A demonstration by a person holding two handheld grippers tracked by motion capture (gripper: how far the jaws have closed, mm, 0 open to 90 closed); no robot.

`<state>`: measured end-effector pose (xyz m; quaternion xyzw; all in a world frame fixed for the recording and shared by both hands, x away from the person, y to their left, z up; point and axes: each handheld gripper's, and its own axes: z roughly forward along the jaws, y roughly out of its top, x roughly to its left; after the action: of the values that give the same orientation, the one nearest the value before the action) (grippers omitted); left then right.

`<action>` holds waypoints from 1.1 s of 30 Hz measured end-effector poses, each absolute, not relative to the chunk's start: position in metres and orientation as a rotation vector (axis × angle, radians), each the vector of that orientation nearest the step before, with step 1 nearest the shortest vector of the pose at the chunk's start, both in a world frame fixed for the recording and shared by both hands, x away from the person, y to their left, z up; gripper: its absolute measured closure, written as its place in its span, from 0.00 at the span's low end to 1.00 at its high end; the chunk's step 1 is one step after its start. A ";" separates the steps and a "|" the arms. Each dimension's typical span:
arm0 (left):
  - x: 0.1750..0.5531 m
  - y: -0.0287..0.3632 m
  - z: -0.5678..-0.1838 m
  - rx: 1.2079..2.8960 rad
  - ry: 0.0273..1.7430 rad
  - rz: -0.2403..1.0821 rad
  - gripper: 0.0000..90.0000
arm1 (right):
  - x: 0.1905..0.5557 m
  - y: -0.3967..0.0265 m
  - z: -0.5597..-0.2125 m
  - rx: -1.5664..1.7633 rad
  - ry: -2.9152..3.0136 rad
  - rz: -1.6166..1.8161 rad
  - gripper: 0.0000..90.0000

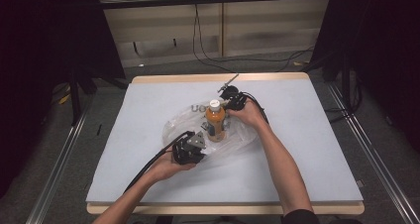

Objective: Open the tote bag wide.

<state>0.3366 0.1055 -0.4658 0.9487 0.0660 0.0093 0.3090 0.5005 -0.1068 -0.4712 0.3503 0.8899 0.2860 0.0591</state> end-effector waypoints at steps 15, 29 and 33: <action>0.339 0.122 -0.461 2.343 0.290 -0.014 1.00 | 0.491 -0.115 -0.460 1.080 2.626 0.952 1.00; 0.348 0.151 -0.446 2.138 0.445 0.068 1.00 | 0.441 -0.156 -0.413 0.988 2.439 1.214 1.00; 0.346 0.157 -0.441 2.100 0.455 0.097 1.00 | 0.422 -0.172 -0.409 1.006 2.379 1.297 1.00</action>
<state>0.3462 0.1572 -0.4415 0.8589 0.1861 0.0395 0.4754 0.4221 -0.1718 -0.4089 0.3455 0.8166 0.4451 0.1255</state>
